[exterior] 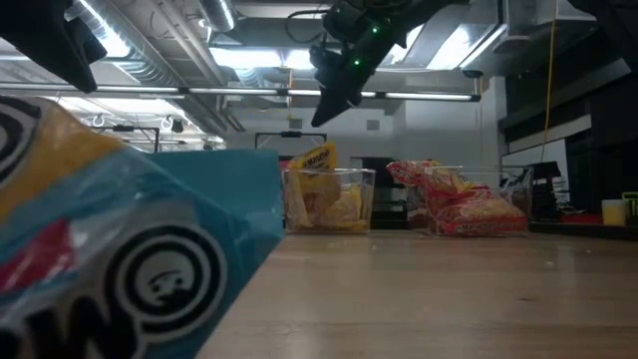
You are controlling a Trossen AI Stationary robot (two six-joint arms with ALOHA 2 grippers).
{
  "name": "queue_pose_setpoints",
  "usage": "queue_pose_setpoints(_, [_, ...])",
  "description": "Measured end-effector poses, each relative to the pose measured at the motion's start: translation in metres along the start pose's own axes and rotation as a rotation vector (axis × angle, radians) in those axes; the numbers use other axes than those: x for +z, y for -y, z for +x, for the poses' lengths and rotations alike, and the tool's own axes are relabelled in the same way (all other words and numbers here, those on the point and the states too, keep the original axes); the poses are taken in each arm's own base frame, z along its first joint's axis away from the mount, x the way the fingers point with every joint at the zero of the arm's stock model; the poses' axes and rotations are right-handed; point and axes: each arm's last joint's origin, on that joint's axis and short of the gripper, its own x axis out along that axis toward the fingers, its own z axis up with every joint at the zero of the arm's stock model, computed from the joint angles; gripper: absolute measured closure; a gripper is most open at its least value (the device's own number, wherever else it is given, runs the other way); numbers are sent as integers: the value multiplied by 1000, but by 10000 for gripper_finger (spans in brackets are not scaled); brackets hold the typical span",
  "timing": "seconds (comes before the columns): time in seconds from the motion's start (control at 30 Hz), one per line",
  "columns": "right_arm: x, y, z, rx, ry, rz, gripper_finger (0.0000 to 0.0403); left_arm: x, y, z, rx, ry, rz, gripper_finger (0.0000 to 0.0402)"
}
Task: Sort Maruchan noodles
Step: Put the yellow noodle pack into the middle transparent bin
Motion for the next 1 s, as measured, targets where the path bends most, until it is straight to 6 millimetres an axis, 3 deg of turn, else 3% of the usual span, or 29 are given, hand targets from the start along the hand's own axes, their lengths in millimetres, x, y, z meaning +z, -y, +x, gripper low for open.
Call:
queue_pose_setpoints(0.3, [-10, 6, 6, -7, -36, 13, 396, 0, 0, 0, 0, 0, 0, 369])
queue_pose_setpoints(0.53, [-10, 6, 7, -10, -30, 41, 326, 0, 0, 0, 0, 0, 0, 369])
queue_pose_setpoints(0.8, [-22, 2, 6, 33, -148, 25, 231, 0, 0, 0, 0, 0, 4, 369])
queue_pose_setpoints(1.0, [-22, 1, 9, 60, -143, -7, 223, 0, 0, 0, 0, 0, 26, 369])
